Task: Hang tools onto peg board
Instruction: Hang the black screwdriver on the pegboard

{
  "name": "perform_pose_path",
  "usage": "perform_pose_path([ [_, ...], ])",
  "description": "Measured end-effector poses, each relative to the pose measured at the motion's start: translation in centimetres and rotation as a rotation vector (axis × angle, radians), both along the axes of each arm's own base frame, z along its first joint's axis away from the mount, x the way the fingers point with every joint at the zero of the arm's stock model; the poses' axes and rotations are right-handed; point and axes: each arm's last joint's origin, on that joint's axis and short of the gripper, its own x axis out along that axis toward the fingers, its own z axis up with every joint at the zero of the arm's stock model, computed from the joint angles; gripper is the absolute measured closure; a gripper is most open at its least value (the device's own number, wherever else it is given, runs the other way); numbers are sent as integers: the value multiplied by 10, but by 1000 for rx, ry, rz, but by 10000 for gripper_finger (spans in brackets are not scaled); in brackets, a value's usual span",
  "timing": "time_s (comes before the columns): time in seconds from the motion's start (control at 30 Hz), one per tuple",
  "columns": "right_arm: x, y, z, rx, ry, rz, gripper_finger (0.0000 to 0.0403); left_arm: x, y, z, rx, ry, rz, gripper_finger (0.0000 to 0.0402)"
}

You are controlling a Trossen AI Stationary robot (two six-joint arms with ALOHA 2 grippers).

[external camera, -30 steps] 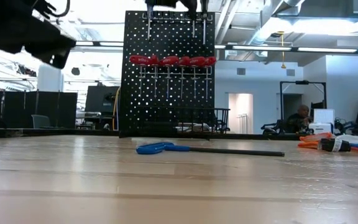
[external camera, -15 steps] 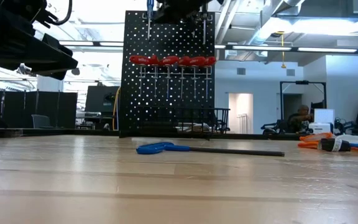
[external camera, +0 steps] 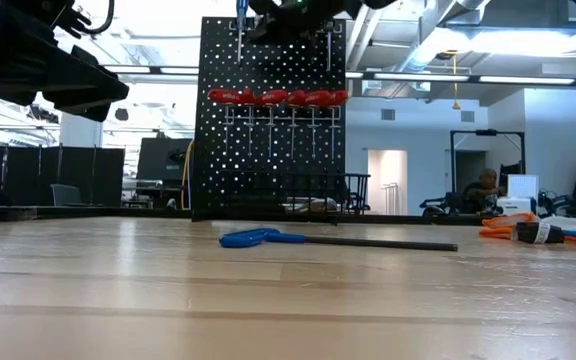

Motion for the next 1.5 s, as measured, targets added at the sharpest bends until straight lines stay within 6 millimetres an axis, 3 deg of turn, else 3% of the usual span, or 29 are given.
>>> perform_pose_path([
  [0.43, -4, -14, -7, 52, 38, 16, 397, 0, 1, 0, 8, -2, 18, 279],
  [0.73, 4, -22, -25, 82, 65, -7, 396, 0, 1, -1, 3, 4, 20, 279],
  [1.5, -3, -34, -25, 164, 19, -49, 387, -1, 0, -2, -18, 25, 20, 279],
])
